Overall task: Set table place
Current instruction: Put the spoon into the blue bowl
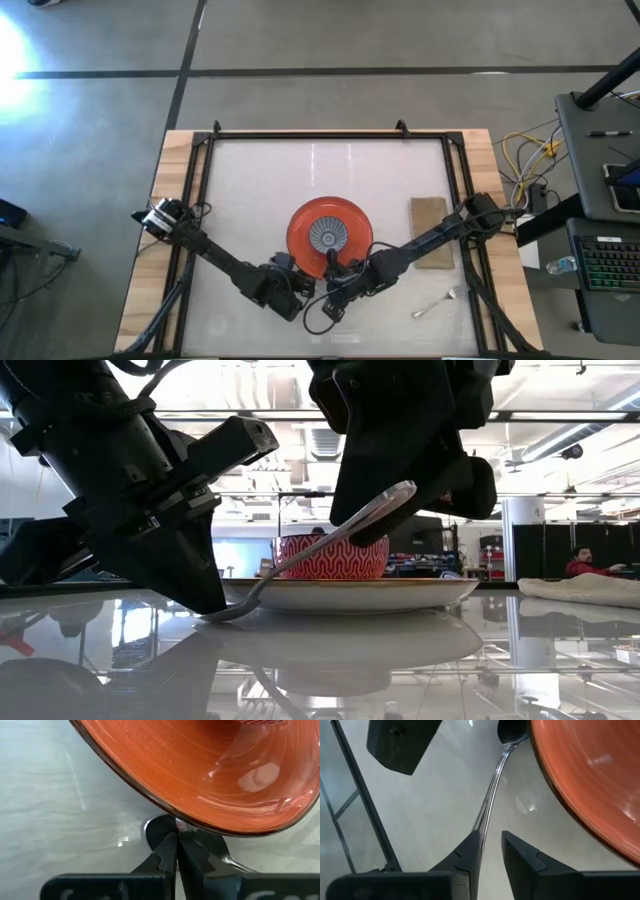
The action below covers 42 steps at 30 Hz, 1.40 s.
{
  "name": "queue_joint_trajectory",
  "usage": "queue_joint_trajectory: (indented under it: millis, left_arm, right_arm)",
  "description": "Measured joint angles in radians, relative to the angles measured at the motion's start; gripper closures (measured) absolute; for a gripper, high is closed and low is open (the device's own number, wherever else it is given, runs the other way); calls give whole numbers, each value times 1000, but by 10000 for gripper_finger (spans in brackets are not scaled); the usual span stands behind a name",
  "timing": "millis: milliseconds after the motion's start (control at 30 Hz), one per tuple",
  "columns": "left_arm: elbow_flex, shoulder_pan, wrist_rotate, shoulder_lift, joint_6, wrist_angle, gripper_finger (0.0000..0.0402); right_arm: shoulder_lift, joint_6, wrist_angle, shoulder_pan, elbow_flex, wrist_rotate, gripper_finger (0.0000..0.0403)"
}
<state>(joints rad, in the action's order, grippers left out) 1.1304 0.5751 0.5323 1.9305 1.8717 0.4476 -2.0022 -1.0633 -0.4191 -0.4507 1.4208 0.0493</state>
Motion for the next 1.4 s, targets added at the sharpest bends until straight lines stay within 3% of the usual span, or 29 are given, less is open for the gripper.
queue_joint_trajectory:
  millis: [533,1033,1400]
  left_arm:
    - [-19,0,0,0,2,-27,401]
    - [-25,0,-1,0,6,-40,402]
    - [-31,0,-1,0,8,-45,402]
  right_arm:
    - [2,-11,-30,0,0,-4,287]
    - [19,-9,-11,-1,31,-30,284]
    - [19,58,-122,-8,30,-29,284]
